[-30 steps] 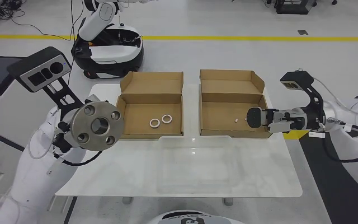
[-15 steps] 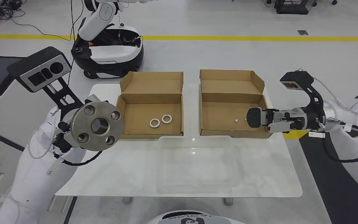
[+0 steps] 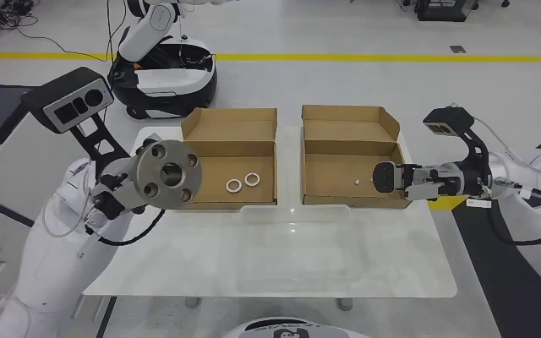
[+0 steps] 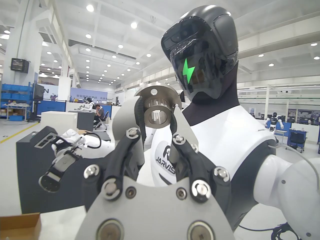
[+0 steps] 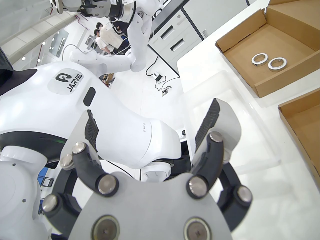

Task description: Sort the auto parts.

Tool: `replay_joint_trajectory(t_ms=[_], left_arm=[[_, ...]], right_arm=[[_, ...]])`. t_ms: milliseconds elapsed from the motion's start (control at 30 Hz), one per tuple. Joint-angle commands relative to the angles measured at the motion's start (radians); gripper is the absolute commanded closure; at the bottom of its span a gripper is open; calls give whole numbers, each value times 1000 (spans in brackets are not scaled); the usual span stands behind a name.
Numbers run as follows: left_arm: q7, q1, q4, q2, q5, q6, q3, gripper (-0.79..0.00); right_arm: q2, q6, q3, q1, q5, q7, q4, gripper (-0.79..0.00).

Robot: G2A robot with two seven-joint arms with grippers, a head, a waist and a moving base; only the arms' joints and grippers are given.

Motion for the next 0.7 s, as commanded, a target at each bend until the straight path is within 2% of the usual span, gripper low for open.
replay_joint_trajectory(t_ms=[0,333,500,667], left_arm=[[-40,2,24,2,63,28,-14,0],[-187,-14,115,14,290,160,-67,0],[-250,-81,166,15,373,274,-52,0],[-357,-179,255,13,438,356,5,0]], right_arm=[[0,0,0,0,0,0,0,-785],[0,0,0,0,0,0,0,-785],[0,0,0,0,0,0,0,-785],[0,0,0,0,0,0,0,-785]])
